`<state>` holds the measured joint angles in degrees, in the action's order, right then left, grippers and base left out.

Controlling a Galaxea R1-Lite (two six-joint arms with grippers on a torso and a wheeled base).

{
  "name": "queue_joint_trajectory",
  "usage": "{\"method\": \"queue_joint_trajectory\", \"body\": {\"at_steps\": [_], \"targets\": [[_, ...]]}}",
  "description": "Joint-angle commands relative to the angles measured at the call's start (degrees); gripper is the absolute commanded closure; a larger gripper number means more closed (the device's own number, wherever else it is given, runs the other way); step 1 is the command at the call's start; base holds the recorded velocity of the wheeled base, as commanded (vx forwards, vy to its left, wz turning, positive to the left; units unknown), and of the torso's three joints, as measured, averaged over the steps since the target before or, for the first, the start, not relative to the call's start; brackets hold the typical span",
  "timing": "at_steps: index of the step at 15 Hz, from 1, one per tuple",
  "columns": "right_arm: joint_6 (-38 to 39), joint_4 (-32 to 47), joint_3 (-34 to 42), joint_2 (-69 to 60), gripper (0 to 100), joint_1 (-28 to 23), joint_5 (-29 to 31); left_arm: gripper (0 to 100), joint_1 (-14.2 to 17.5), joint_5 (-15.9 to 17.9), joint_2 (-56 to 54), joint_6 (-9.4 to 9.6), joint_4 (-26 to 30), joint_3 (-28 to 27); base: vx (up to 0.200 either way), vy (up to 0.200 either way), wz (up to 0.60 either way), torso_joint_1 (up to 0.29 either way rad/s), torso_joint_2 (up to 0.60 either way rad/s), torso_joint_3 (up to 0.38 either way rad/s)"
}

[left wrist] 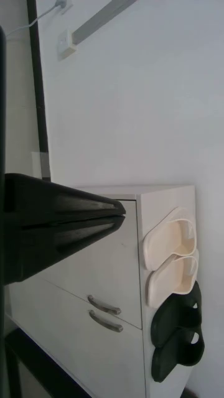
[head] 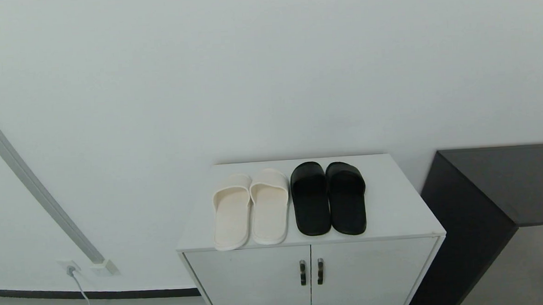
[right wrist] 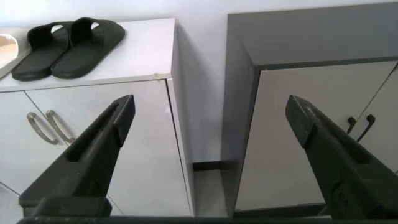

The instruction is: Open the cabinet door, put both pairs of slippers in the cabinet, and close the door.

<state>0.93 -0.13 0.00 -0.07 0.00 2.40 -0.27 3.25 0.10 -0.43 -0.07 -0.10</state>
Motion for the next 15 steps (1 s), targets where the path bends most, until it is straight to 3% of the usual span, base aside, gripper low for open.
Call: {"method": "queue_joint_trajectory", "body": {"at_steps": [1,5,7,10,15], "targets": [[0.0,0.0,0.0,0.1,0,0.0,0.0,100,0.0,0.0,0.0,-0.01,0.0,0.0,0.0,0.0,0.0,0.0,0.0,0.0],[0.9,-0.6,-0.2,0.1,0,0.0,-0.2,100,0.0,0.0,0.0,0.08,0.0,0.0,0.0,0.0,0.0,0.0,0.0,0.0],[17.4,1.5,-14.7,7.8,0,1.8,-0.2,100,0.0,0.1,0.0,0.08,0.0,0.0,0.0,0.0,0.0,0.0,0.0,0.0],[8.2,2.4,-9.2,16.3,0,3.9,-1.9,100,0.0,0.0,0.0,-0.01,0.0,-0.1,0.0,0.0,0.0,0.0,0.0,0.0],[8.0,-7.4,-9.2,34.0,0,5.0,-5.1,100,0.0,0.1,0.0,0.08,0.0,0.0,0.0,0.0,0.0,0.0,0.0,0.0]]}}
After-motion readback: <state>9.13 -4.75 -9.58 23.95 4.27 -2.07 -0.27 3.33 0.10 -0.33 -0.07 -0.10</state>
